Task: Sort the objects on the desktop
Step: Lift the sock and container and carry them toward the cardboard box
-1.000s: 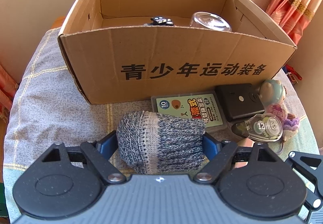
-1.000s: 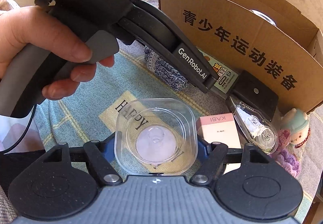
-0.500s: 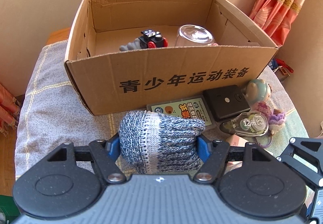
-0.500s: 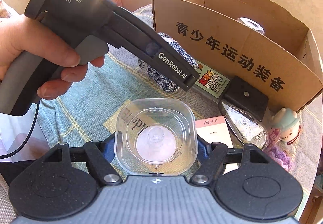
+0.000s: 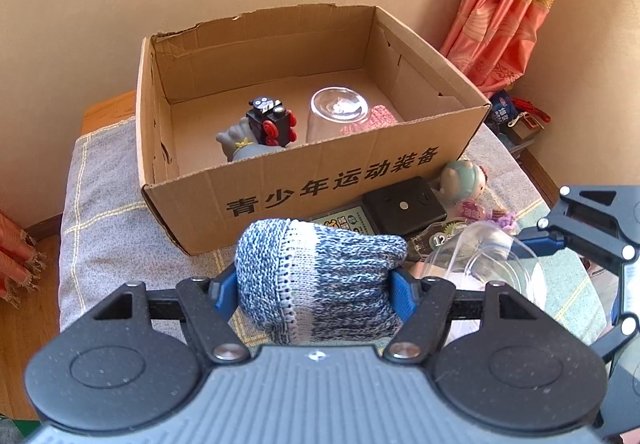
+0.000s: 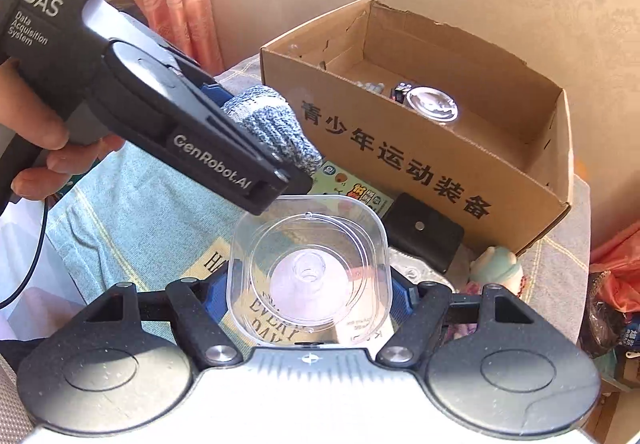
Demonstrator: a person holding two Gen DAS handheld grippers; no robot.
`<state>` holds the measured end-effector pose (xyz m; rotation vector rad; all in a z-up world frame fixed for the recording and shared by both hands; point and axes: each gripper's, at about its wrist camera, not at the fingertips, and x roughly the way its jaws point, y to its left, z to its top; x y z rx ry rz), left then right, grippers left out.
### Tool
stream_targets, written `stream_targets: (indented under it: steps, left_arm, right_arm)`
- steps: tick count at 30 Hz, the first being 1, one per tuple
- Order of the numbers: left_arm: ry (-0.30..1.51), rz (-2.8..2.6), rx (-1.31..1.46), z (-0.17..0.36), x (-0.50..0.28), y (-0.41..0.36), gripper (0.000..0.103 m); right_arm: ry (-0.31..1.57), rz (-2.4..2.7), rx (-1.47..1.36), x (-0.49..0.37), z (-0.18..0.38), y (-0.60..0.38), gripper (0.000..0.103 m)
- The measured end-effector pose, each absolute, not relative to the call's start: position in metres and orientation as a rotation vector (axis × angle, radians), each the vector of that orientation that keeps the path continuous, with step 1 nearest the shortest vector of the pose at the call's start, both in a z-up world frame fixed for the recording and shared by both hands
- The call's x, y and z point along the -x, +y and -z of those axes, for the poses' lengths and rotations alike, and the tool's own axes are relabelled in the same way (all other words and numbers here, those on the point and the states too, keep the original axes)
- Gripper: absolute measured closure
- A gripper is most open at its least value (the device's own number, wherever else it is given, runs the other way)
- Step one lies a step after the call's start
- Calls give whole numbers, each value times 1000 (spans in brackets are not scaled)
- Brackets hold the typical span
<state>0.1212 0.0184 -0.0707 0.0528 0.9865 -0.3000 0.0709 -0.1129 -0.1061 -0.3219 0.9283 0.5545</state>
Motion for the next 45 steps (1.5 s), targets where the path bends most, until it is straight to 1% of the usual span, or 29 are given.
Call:
stream_targets:
  steps: [12,28,38,45]
  left_arm:
    - [962,364,-68,36,-132,12,32]
    - [897,356,-92,5,-165,15,32]
    - [897,317,-111,4,-203,16,32]
    - [913,274,-129,14,-229,19,32]
  right_arm:
    - [852,-506,327,-95,74,-130,25]
    - [800,-442,349,-135,48,-141,25]
    - [802,-406,339,-176,45,-145,25]
    - [838,-366,319,-204,56,-149,25]
